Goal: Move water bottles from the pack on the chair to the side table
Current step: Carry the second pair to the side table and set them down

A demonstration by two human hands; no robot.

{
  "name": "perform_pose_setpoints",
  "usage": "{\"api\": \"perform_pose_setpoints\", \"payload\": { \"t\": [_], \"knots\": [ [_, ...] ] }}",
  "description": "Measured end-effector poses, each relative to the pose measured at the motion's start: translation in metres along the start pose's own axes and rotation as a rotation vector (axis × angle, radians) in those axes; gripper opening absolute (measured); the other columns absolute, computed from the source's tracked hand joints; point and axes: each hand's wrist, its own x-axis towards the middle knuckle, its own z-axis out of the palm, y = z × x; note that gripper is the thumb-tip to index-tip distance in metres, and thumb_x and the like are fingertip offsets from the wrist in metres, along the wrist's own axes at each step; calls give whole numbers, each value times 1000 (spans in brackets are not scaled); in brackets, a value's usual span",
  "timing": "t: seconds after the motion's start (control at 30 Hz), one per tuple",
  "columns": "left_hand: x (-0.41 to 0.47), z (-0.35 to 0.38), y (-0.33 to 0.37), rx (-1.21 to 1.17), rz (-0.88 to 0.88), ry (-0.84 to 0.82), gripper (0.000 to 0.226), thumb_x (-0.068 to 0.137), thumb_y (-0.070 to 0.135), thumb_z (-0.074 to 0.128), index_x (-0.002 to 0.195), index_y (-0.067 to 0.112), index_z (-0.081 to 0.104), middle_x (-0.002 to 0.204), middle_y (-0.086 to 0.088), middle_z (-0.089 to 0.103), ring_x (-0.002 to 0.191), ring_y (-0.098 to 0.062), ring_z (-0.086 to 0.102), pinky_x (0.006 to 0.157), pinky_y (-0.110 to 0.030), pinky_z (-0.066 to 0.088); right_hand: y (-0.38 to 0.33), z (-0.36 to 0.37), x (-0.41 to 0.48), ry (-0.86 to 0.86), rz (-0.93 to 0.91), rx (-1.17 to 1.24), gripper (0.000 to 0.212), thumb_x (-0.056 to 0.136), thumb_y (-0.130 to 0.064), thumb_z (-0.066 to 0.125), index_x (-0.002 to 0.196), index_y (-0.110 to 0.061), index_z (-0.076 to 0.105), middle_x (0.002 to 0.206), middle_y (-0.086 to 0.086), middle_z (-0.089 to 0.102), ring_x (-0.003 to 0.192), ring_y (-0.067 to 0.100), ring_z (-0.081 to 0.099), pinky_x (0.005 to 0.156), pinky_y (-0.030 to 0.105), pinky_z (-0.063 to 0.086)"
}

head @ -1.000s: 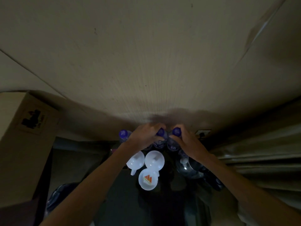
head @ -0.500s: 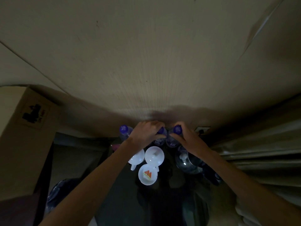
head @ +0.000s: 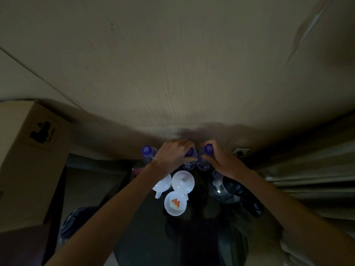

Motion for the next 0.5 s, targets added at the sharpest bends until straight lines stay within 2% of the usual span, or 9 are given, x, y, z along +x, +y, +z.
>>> {"api": "perform_pose_setpoints", "payload": {
  "t": [0.1,0.17,0.27,0.37,0.4,0.5],
  "knots": [
    [3,0,-1,-8,2,-27,37,85,40,67,109,12,60,107,-8,64,94,-25,59,77,-33,45,-1,0,-1,18,-25,-15,30,96,-30,53,118,-16,41,109,3,53,94,16,56,76,16,37],
    [5,0,-4,3,12,-36,38,84,42,68,108,13,61,108,-7,62,96,-25,59,80,-31,43,-3,-1,0,26,-35,-19,28,96,-29,54,116,-15,40,104,-2,49,89,13,52,70,13,34],
    [8,1,-7,39,40,-61,42,85,47,65,109,14,61,110,-7,62,97,-25,59,83,-32,41,-4,-2,-1,8,-10,0,26,96,-32,53,114,-22,37,101,-5,47,84,10,52,64,10,39],
    [9,0,-8,26,49,-73,42,87,51,59,110,15,60,111,-5,61,96,-24,59,80,-31,42,-5,-4,0,-6,33,49,27,94,-32,57,111,-29,36,103,-5,48,87,10,53,66,10,37],
    [9,0,-8,16,47,-74,42,88,51,58,110,15,60,110,-5,61,95,-23,59,79,-31,43,-5,-5,1,-3,38,63,28,92,-31,59,109,-29,37,103,-5,49,89,10,53,68,11,38],
    [9,-3,-9,-13,43,-81,39,92,50,52,108,16,60,110,-4,60,94,-22,59,76,-31,43,-9,-11,4,4,58,57,29,87,-28,66,108,-22,46,104,-2,54,92,16,54,73,27,43]
  ]
}}
